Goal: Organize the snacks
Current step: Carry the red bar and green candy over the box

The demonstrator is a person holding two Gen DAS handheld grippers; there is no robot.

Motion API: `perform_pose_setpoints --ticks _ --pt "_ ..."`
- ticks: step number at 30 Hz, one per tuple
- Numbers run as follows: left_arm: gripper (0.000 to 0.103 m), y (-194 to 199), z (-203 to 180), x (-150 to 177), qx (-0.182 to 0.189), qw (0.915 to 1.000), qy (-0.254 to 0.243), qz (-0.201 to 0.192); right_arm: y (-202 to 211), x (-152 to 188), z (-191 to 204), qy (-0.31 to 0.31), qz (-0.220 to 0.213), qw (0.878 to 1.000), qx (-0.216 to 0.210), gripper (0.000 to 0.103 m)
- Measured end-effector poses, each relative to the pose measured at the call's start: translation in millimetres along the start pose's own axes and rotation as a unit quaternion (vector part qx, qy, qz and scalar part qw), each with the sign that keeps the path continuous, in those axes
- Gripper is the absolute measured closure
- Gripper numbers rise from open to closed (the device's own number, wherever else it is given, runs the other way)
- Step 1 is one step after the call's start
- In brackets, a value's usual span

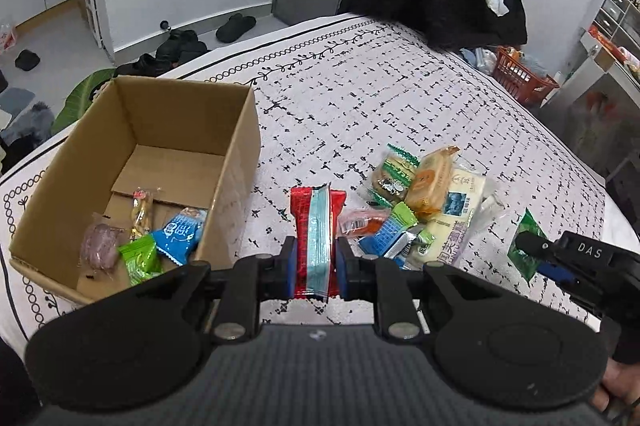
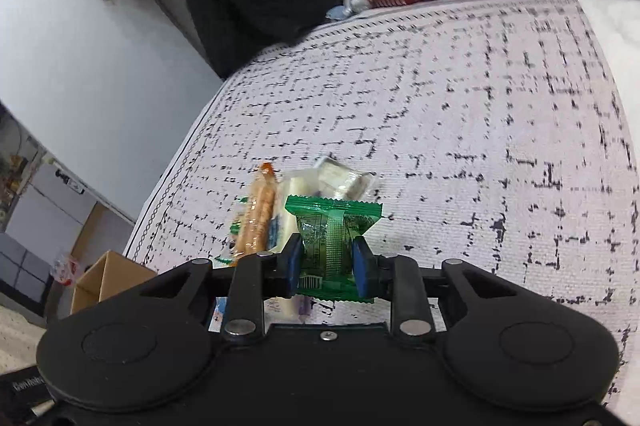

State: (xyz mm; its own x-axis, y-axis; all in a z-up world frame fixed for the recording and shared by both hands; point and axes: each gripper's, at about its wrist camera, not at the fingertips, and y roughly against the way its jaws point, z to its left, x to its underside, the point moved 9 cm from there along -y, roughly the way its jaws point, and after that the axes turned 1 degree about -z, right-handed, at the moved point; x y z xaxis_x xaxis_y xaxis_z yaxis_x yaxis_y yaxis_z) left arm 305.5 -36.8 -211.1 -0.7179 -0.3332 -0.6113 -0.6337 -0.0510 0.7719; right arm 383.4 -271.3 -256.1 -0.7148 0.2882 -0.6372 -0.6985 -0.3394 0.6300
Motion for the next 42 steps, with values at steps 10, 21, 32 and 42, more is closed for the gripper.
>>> perform_pose_setpoints --ticks 10,21,32,42 --pt "0.084 24 7 -12 0.022 0.9992 -0.001 -0.033 21 1 37 0.063 -0.01 0.998 -0.002 0.077" --pt "0.084 34 27 -27 0.032 0.9979 0.019 -0.052 40 10 95 0.082 0.003 0.996 -0.033 0.077" --pt "0.084 44 56 -44 0.036 0.9964 0.042 -0.065 46 14 149 0.103 -0.006 0.994 -0.04 0.077" --pt "0.084 38 89 -50 0.038 0.9949 0.078 -0.051 33 34 184 0.134 0.011 0.99 -0.035 0.077"
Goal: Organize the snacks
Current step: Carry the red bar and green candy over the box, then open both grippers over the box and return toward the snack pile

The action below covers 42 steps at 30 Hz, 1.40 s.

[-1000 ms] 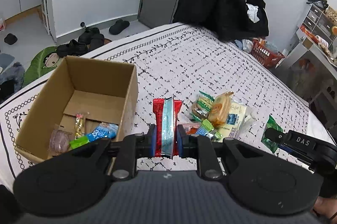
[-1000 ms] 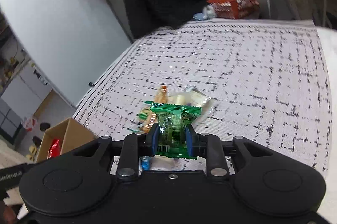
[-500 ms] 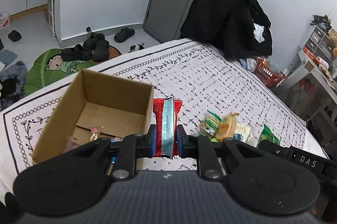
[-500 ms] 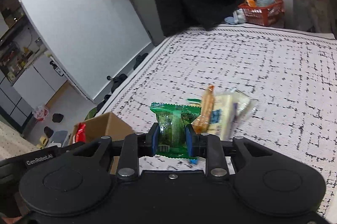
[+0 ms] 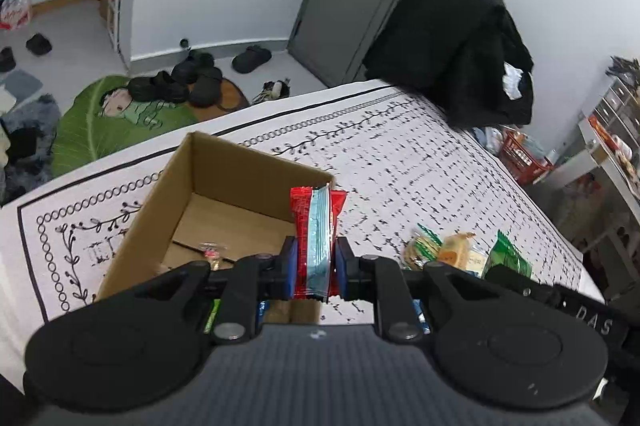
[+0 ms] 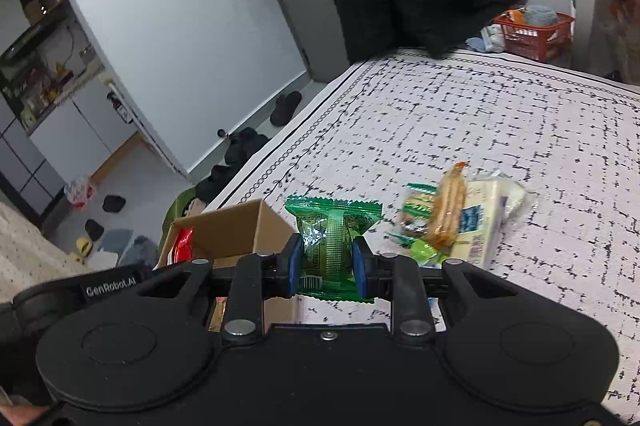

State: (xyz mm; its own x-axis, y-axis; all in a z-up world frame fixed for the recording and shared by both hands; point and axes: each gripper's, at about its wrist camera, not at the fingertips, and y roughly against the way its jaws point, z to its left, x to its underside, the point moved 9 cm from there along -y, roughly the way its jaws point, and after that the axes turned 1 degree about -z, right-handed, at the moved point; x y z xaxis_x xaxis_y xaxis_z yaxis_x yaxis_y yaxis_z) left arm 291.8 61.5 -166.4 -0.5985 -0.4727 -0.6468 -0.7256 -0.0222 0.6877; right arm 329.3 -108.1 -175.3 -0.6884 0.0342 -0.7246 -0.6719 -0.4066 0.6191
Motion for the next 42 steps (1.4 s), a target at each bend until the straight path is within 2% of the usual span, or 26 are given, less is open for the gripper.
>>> perform_pose_setpoints --ticks 6,24,31,33,35,37,42 --pt "0.084 -4 20 -5 0.003 0.9995 0.03 0.009 -7 8 18 0.012 0.006 1.0 -0.004 0.077" --pt "0.083 -16 59 -9 -0.02 0.9966 0.077 0.02 -37 21 49 -0.004 0.022 1.0 -0.019 0.077" --pt "0.069 -15 60 -10 -0.025 0.9966 0.076 0.018 -46 12 64 0.007 0.027 0.999 -0.034 0.077" --pt "0.062 -14 62 -10 -0.032 0.9963 0.078 0.017 -48 10 69 0.011 0.03 0.999 -0.039 0.076" --pt "0.049 -13 65 -11 -0.041 0.9957 0.083 0.012 -49 10 74 0.014 0.032 0.998 -0.048 0.075" --pt "0.045 -10 67 -14 -0.049 0.9951 0.085 0.002 -49 8 77 0.012 0.032 0.998 -0.054 0.074" --pt "0.033 -5 72 -19 -0.063 0.9933 0.095 -0.015 -46 2 69 -0.006 0.027 0.998 -0.06 0.053"
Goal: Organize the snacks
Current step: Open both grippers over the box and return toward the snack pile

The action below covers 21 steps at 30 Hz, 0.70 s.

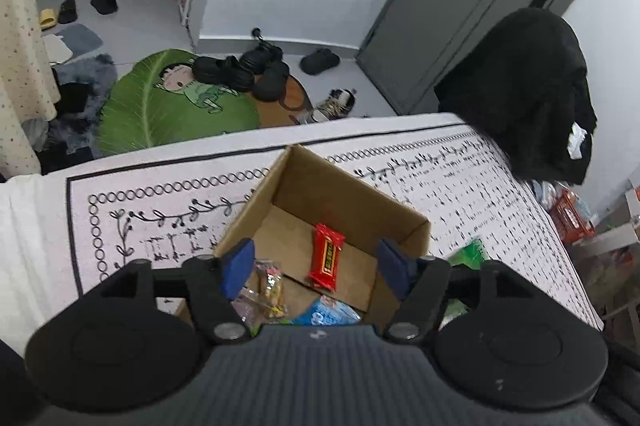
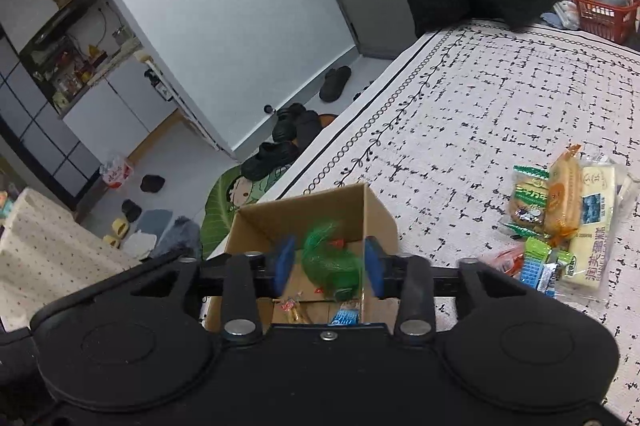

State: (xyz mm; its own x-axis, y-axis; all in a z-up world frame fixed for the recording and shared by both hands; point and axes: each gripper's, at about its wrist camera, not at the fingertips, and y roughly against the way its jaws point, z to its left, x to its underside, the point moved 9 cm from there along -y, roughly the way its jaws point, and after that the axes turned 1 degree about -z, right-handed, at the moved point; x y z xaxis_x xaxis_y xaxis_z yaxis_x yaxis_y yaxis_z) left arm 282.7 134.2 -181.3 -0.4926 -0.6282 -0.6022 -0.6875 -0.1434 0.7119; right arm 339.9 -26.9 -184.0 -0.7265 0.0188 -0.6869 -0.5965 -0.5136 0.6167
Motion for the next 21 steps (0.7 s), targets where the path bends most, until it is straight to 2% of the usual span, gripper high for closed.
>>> perform_pose_setpoints --ticks 2,9,14,21 --pt "0.031 0 0 0 -0.002 1.0 0.003 -0.002 4 -2 -6 -0.002 -0.005 1.0 0.002 0.049" --pt "0.026 -3 -11 11 0.004 0.9998 -0.016 0.01 17 0 -32 -0.015 -0.008 1.0 0.019 0.048" --pt "0.019 -4 -23 20 0.014 0.9993 -0.031 0.015 27 2 -54 -0.021 -0.012 0.999 0.031 0.045" --pt "0.015 -2 -40 33 0.027 0.9982 -0.051 0.016 45 0 -88 -0.038 -0.025 0.998 0.045 0.039"
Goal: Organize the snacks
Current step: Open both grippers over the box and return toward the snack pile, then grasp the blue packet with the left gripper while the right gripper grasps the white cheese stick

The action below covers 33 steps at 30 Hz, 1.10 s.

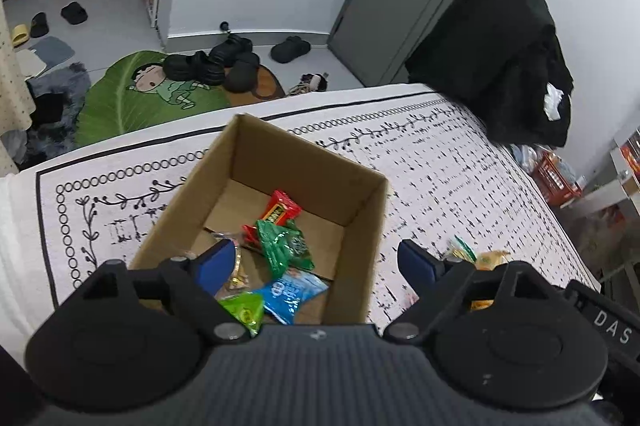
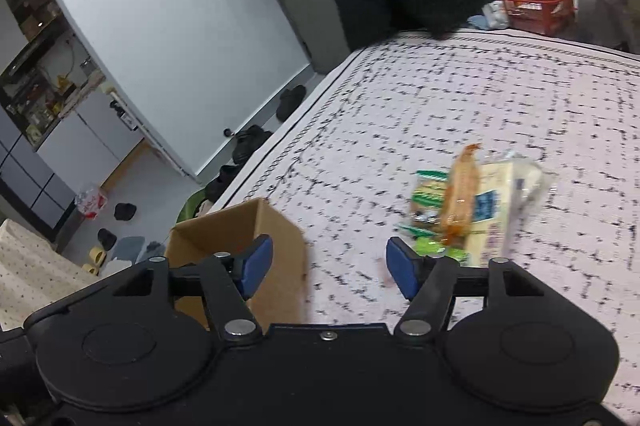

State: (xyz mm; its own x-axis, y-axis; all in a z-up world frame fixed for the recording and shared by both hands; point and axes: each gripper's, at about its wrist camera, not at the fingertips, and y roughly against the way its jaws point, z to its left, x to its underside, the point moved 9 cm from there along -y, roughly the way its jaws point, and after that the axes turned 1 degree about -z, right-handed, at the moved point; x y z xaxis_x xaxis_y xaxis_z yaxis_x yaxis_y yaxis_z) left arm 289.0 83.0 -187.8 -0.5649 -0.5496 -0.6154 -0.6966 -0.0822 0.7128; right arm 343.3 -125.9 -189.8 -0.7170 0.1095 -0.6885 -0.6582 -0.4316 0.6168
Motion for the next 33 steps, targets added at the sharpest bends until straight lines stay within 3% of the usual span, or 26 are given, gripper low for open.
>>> perform_pose_setpoints --ticks 10,13,19,33 --pt "0.015 1 -34 11 0.025 0.9985 -0.046 -0.012 15 -8 -53 -0.018 -0.01 1.0 0.017 0.031" --pt "0.007 0 -44 14 0.037 0.998 -0.049 -0.012 15 -4 -69 -0.034 -0.008 0.999 0.017 0.029" --pt "0.0 -3 -70 27 0.06 0.9943 -0.087 -0.008 7 7 -99 -0.082 -0.004 0.997 0.014 0.027" --pt "0.001 -24 -116 62 0.082 0.9829 -0.165 -0.001 -14 12 -133 -0.156 0.005 0.988 -0.016 0.026"
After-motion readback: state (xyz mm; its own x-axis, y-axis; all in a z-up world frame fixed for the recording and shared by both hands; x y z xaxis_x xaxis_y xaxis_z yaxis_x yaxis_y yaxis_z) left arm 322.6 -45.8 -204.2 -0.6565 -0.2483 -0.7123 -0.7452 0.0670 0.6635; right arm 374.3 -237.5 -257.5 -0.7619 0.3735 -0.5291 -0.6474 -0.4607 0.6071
